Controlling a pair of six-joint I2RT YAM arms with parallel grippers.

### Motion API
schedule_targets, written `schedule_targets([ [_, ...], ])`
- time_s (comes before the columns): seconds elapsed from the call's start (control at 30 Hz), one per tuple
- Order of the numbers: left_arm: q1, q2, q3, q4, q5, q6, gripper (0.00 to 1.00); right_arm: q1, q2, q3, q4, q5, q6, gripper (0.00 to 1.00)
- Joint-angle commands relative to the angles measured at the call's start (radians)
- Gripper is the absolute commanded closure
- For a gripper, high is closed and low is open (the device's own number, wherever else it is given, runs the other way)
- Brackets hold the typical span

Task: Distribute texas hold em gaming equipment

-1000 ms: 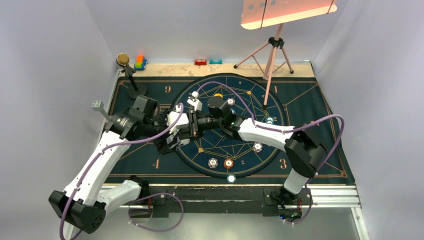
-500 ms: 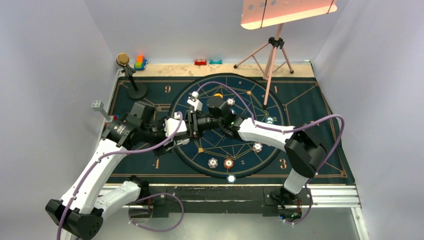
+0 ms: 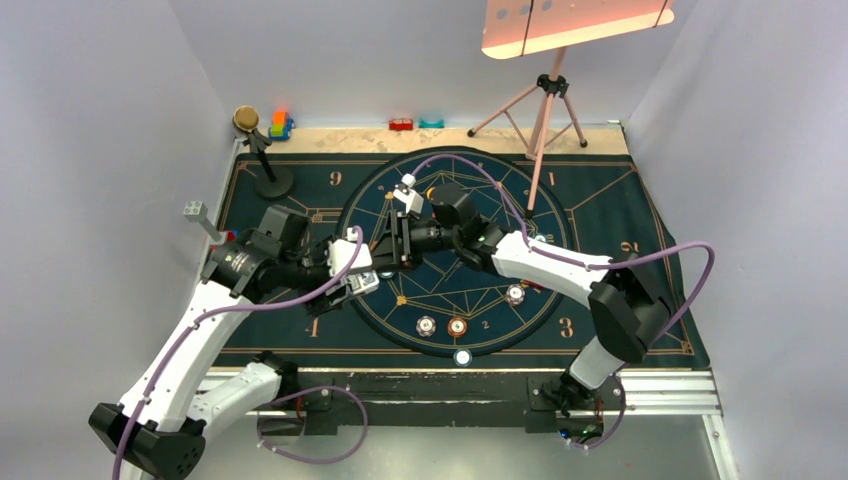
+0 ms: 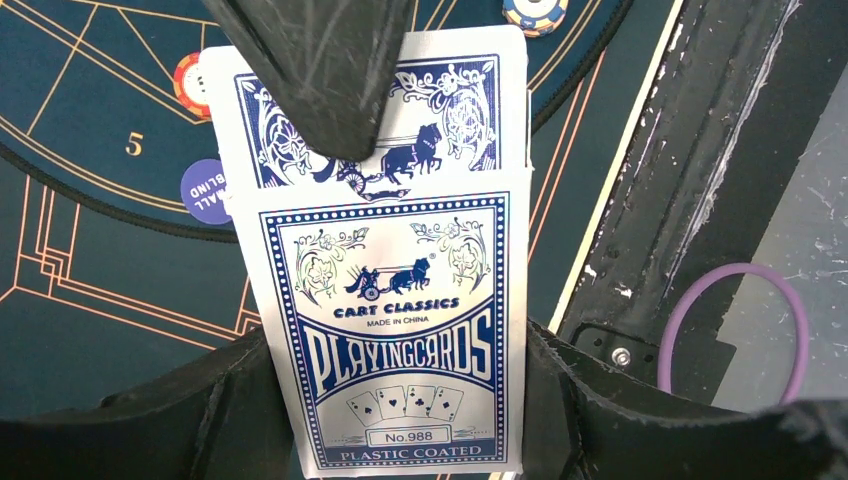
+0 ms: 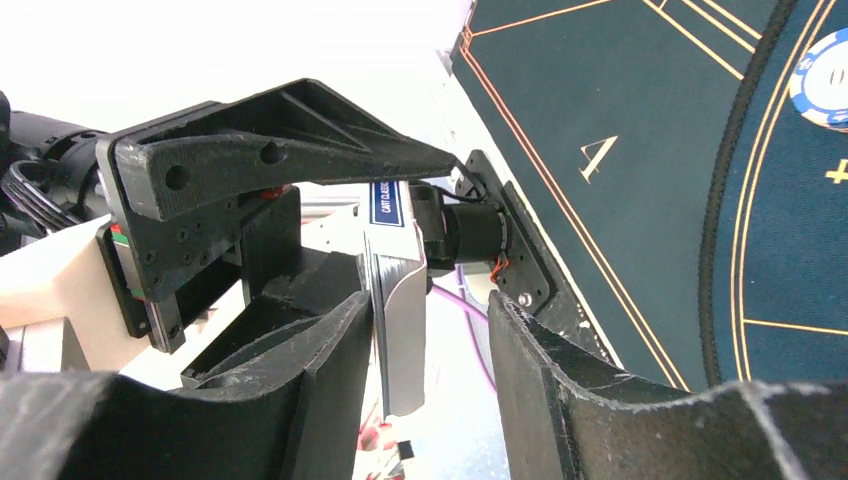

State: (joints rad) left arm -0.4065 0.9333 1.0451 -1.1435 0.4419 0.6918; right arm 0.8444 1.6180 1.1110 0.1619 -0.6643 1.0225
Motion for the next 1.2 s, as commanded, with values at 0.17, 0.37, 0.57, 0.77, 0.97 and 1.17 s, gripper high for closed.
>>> schedule_targets([
  [0.17,-0.001,-0.004,0.025,-0.011,0.055,-0.016,0.74,-0.007,-0.032,0.013,-0.045,0.030,-0.059,0.54],
  [0.37,-0.001,0.006,0.033,-0.033,0.074,-0.021,0.77,-0.021,-0.064,0.026,-0.154,0.076,-0.130,0.57],
  [0.57,-0.002,0.014,0.027,-0.032,0.092,-0.032,0.80,-0.049,-0.116,-0.005,-0.192,0.093,-0.156,0.60],
  [0.77,-0.002,0.018,0.026,-0.025,0.101,-0.041,0.81,-0.049,-0.131,-0.004,-0.194,0.097,-0.162,0.53],
  [0.97,-0.002,0.031,0.034,-0.025,0.110,-0.047,0.82,0.007,-0.104,0.046,-0.207,0.100,-0.190,0.31],
  [1.17,-0.002,0.040,0.052,-0.025,0.118,-0.055,0.83,0.043,-0.053,0.062,-0.191,0.091,-0.180,0.31],
])
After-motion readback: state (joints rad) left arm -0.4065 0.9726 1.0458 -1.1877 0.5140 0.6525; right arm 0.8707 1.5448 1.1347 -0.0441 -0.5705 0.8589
